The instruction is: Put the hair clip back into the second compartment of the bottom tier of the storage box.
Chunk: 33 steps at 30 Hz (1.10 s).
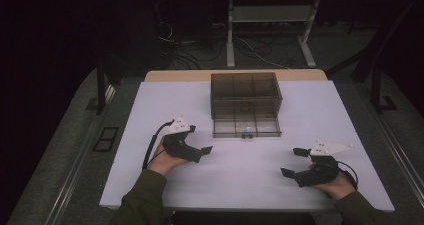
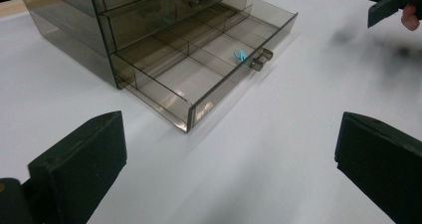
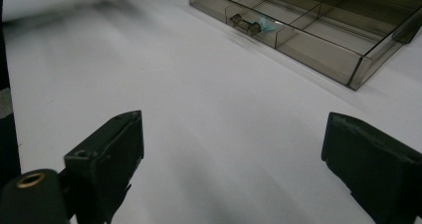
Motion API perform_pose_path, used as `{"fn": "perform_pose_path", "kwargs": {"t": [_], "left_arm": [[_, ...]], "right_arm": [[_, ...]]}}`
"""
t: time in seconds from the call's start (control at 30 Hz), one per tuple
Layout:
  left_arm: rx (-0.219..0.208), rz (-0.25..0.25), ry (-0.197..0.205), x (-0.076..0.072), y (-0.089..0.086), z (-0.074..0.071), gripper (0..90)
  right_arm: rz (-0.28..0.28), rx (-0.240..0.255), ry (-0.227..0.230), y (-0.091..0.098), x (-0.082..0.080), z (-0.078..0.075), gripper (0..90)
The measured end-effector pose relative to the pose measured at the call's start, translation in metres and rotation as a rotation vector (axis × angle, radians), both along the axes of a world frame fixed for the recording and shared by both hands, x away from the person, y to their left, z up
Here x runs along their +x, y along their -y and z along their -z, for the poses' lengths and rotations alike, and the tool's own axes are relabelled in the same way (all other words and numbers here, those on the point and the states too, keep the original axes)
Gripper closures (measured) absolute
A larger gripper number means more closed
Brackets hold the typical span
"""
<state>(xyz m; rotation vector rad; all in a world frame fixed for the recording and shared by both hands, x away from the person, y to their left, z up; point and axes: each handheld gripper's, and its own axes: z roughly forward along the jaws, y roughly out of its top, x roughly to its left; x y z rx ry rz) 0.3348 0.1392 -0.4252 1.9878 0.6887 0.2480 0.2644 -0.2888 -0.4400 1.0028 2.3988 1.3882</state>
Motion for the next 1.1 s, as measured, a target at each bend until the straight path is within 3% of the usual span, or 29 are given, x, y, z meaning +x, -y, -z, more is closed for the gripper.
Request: {"fn": "perform_pose_path", "kwargs": {"t": [0.9,1.1], "left_arm": [[-0.017,-0.018,-0.006,-0.027,-0.026,0.010,0.0],[0.001,-0.023,-0.009,-0.030,-0.031,0.013,0.0]], "right_arm": [[0.010,-0.001,-0.001,0.000,0.001,0.001,9.0],[0.010,-0.003,0.000,0.000,0.001,0.001,9.0]]}}
